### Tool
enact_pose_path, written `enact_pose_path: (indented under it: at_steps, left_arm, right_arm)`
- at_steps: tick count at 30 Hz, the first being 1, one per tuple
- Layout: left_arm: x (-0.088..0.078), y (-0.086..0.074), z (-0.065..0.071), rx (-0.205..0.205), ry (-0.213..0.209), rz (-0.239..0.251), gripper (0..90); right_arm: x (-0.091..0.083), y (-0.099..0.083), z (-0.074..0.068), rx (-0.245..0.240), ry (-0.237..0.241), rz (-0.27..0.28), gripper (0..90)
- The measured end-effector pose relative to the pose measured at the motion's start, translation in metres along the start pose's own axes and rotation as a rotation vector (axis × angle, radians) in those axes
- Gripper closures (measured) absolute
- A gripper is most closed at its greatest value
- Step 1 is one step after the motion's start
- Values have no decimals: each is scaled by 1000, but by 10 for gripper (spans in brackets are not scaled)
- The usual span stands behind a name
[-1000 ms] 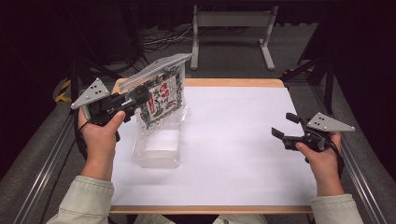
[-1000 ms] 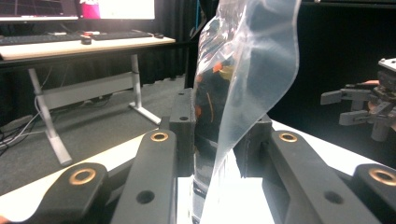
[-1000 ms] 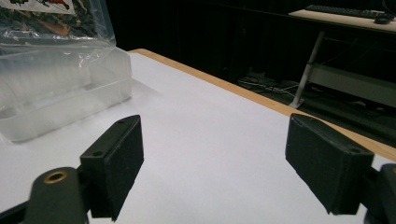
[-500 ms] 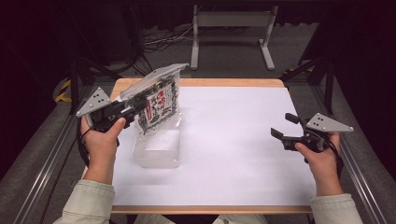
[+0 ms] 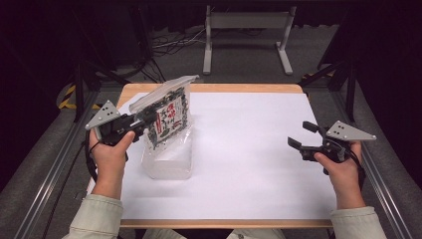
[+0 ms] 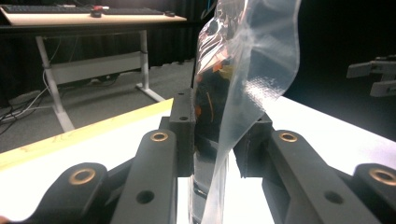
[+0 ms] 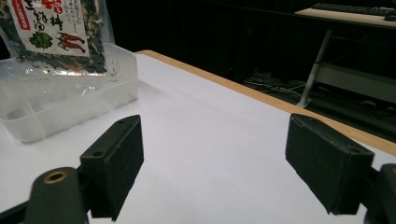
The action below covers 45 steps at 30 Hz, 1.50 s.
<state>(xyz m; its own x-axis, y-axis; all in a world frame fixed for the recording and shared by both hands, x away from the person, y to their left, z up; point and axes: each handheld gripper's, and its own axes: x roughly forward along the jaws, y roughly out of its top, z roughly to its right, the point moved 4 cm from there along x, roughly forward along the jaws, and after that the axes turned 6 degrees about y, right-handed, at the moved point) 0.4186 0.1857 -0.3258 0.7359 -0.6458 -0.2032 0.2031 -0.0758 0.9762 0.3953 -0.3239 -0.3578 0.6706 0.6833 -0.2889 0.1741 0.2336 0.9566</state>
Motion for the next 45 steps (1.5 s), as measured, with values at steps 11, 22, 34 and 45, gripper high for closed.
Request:
enact_pose_path:
  at_steps: [11, 22, 34, 45]
  left_arm:
    - [3, -14, -2, -13, 3, -13, 725]
    - [9, -24, -3, -16, -6, -28, 724]
    - [12, -36, -6, -23, -14, -65, 722]
    - [6, -43, -16, -76, -22, -62, 722]
  right_arm:
    - [2, -1, -1, 4, 8, -4, 202]
    - [2, -3, 0, 10, 10, -2, 202]
    - [4, -4, 0, 17, 13, -8, 203]
    - [5, -6, -1, 22, 17, -13, 203]
